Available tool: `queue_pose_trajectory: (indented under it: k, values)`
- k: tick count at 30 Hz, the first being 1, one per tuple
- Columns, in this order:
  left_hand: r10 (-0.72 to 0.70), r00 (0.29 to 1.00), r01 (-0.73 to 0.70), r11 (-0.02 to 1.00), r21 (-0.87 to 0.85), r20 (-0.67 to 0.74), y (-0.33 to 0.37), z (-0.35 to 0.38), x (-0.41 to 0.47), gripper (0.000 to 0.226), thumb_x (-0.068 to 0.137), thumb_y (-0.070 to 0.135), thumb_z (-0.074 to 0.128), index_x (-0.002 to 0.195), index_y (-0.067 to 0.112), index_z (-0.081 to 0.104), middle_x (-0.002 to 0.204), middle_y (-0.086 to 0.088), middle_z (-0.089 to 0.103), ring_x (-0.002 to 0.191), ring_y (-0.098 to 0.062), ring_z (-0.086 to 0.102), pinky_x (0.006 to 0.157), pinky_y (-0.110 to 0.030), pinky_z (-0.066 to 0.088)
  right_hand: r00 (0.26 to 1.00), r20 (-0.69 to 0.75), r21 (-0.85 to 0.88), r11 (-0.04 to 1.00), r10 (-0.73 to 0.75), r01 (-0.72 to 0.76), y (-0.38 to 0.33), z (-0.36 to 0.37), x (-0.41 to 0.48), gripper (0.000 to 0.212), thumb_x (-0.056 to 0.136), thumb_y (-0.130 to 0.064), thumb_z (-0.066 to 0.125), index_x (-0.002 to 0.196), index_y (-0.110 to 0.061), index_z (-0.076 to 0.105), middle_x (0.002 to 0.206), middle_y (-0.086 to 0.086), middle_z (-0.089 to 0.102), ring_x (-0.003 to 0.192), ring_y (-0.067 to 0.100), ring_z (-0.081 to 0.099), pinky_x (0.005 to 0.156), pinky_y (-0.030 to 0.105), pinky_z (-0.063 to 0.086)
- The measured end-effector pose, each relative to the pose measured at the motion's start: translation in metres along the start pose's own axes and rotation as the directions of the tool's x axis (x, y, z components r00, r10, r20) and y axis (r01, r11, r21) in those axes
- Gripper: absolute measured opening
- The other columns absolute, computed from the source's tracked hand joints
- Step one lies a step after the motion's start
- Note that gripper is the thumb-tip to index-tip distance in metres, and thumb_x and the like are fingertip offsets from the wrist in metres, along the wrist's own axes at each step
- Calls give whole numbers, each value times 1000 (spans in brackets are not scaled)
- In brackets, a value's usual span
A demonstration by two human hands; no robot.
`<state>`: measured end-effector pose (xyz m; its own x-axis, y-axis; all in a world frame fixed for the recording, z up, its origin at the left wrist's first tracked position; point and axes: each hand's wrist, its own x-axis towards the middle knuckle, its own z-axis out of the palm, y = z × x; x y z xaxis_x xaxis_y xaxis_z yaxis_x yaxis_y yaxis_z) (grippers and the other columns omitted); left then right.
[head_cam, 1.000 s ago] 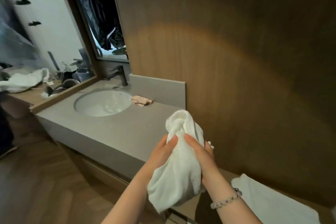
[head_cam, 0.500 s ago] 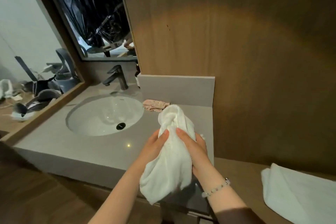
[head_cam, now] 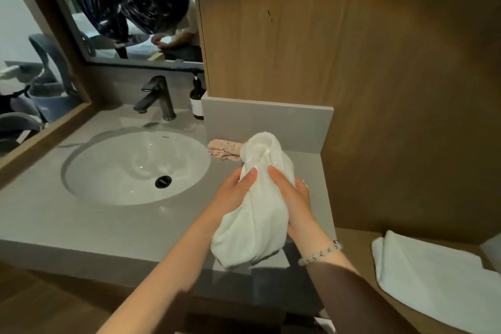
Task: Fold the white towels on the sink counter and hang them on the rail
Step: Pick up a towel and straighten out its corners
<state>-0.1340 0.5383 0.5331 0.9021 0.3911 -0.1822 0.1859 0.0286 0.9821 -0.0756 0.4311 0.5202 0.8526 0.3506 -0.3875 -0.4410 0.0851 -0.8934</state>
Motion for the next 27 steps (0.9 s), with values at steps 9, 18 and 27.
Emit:
queue_pose_trajectory:
  k: [9, 18, 27]
  values:
    - [23, 999, -25, 997, 71, 28, 13, 6, 65, 25, 98, 30, 43, 119, 21, 53, 97, 14, 61, 76, 9, 58, 58, -3, 44, 997, 8, -11, 997, -70, 70, -20, -1, 58, 53, 80, -44, 69, 124, -26, 47, 114, 1, 60, 101, 23, 62, 90, 45, 52]
    - [-34, 998, 27, 989, 145, 47, -7, 4, 100, 27, 98, 31, 40, 124, 23, 47, 106, 15, 53, 86, 5, 52, 59, 4, 41, 953, -270, -243, 968, -136, 69, -19, -1, 108, 40, 85, -46, 62, 107, -22, 38, 109, 7, 54, 101, 24, 57, 95, 39, 48]
    - [-61, 993, 106, 854, 510, -104, -24, -33, 116, 50, 80, 43, 63, 125, 26, 48, 127, 3, 55, 110, -16, 54, 92, -26, 45, 929, -150, -494, 839, -339, 226, -21, -1, 117, 28, 93, -31, 56, 70, -14, 56, 68, 0, 58, 70, 17, 53, 59, 19, 39]
